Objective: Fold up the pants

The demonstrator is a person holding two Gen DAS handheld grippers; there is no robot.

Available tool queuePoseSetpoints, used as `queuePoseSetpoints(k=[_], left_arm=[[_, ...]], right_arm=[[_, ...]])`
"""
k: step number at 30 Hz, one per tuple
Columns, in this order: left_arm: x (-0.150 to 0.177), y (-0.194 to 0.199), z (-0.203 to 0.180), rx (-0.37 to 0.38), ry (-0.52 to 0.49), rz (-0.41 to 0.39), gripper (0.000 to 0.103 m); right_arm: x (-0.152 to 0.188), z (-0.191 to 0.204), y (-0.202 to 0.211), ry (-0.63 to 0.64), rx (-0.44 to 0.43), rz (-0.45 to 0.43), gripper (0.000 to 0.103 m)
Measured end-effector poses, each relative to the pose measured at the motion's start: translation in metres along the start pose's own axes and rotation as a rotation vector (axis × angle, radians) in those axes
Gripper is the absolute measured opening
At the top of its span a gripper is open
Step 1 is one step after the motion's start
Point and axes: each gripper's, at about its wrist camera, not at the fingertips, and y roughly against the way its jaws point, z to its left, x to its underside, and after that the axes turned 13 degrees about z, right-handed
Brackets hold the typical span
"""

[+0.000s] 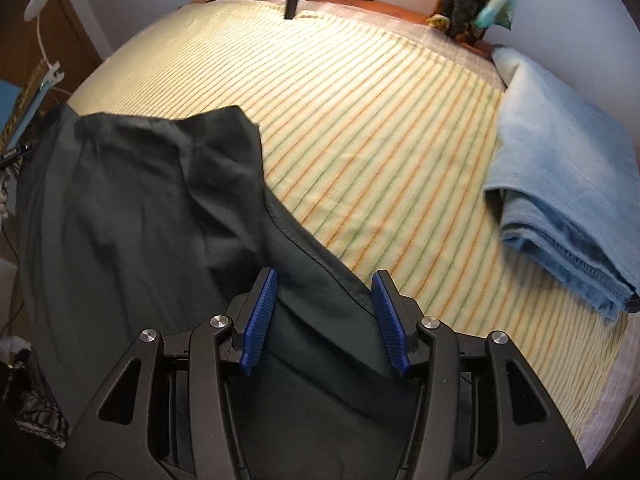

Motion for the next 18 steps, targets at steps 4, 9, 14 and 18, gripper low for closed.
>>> queuePoseSetpoints(k=[4,9,14,18], left_arm=[[-0.002,-0.004,-0.003,-0.023,-0.013,-0.006,0.049],[-0.003,-0.005,0.001,-0.028,-0.013,-0.014,0.048],[0.0,-0.002,-0.001,-0.047,-0.012,-0.018,0.044],[0.005,0.007,-0.004,-0.02,-0.014,-0.028,0.044]], right_arm=[[0.002,0.023,0.004,0.056,0.027,-0.014,0.014],[0.008,0.028,0.026,0.039,0.1,-0.081,0.003],[0.003,-0.02,0.022,-0.169,0.113,-0.072,0.001],[-0.001,-0.022,0.03,-0.17,0.084,-0.08,0.005]])
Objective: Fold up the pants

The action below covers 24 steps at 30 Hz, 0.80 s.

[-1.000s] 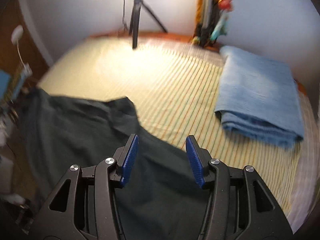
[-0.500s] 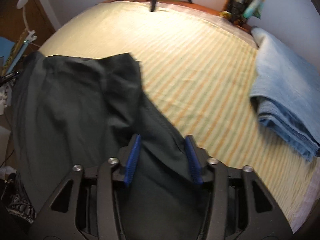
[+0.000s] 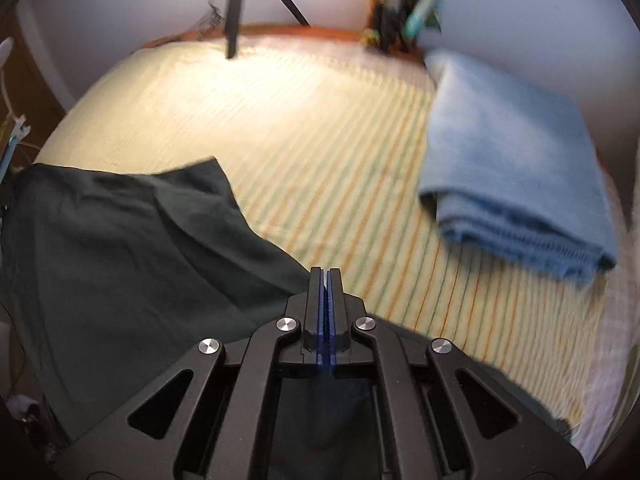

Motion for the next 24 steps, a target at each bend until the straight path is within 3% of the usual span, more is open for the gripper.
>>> queuePoseSetpoints(k=[1,2,4,8,12,14,15,18,21,24], left_arm=[[-0.001,0.003,0.002,0.025,0.011,0.0,0.043],[-0.001,0.006,0.004,0.061,0.017,0.004,0.042],[-0.002,0.016,0.008,0.081,0.021,-0.014,0.042],[-0.003,0.039,0.022,0.133,0.048,-0.054,0.044],[-0.006,0.058,0.061,0.213,0.15,-0.07,0.048],[-0.006,0.058,0.075,0.254,0.187,-0.043,0.051],[-0.006,0.054,0.083,0.3,0.215,-0.012,0.056],[-0.006,0.037,0.099,0.411,0.289,0.054,0.056],[-0.001,0.019,0.106,0.477,0.347,0.1,0.056],[0.01,0.01,0.102,0.486,0.376,0.114,0.056]], right_arm=[[-0.002,0.005,0.006,0.019,0.008,-0.019,0.018],[-0.004,0.008,0.011,0.022,-0.005,-0.039,0.04],[-0.009,0.016,0.019,0.025,-0.05,-0.086,0.061],[-0.023,0.046,0.018,0.088,-0.044,-0.094,0.061],[-0.026,0.074,0.022,0.138,-0.044,-0.102,0.061],[-0.025,0.087,0.028,0.146,-0.067,-0.111,0.061],[-0.017,0.092,0.035,0.146,-0.076,-0.113,0.061],[-0.004,0.11,0.049,0.152,-0.115,-0.133,0.061],[0.007,0.126,0.058,0.152,-0.142,-0.154,0.061],[0.017,0.137,0.067,0.134,-0.192,-0.165,0.061]])
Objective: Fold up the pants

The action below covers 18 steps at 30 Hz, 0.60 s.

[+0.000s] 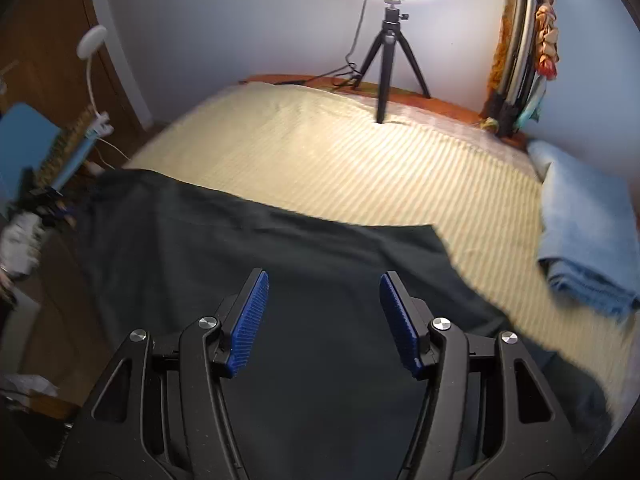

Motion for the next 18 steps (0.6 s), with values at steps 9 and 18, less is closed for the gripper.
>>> queuePoseSetpoints(k=[9,18], left_arm=[[-0.002,-0.012,-0.014,-0.113,-0.155,-0.118,0.02],[0.001,-0.003,0.002,-0.097,-0.116,-0.104,0.058]], right_arm=[[0.002,0.055,-0.006,0.035,-0.013,0.021,0.061],[-0.03,0.123,-0.015,0.134,-0.024,0.045,0.061]])
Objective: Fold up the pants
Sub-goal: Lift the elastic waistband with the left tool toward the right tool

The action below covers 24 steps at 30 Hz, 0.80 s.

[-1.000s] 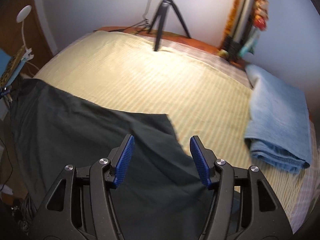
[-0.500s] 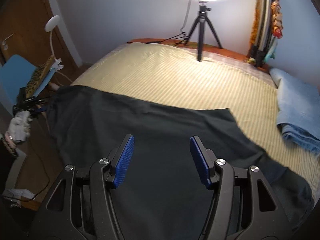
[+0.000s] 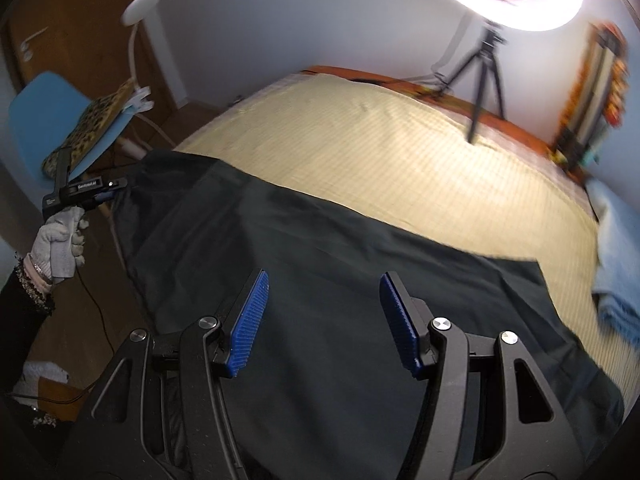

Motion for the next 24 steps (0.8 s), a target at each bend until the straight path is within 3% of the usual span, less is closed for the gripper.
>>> queuePoseSetpoints(k=[6,10,19,24], left_arm=[[0.015,-0.003,0.022,0.194,0.074,0.018,0.058],[0.013,-0.008,0.023,0.248,0.09,-0.003,0.058],[-0.016,-0.021,0.013,0.183,0.019,-0.002,0.058],[-0.016,-0.032,0.022,0.18,0.049,0.02,0.058]], right_arm=[[-0.012,0.033,-0.011,0.012,-0.048,0.005,0.061],[-0.011,0.045,-0.022,0.004,-0.065,0.033,0.061],[-0.015,0.055,-0.019,0.01,-0.043,0.05,0.061],[-0.014,0.058,-0.019,0.012,-0.031,0.05,0.061]])
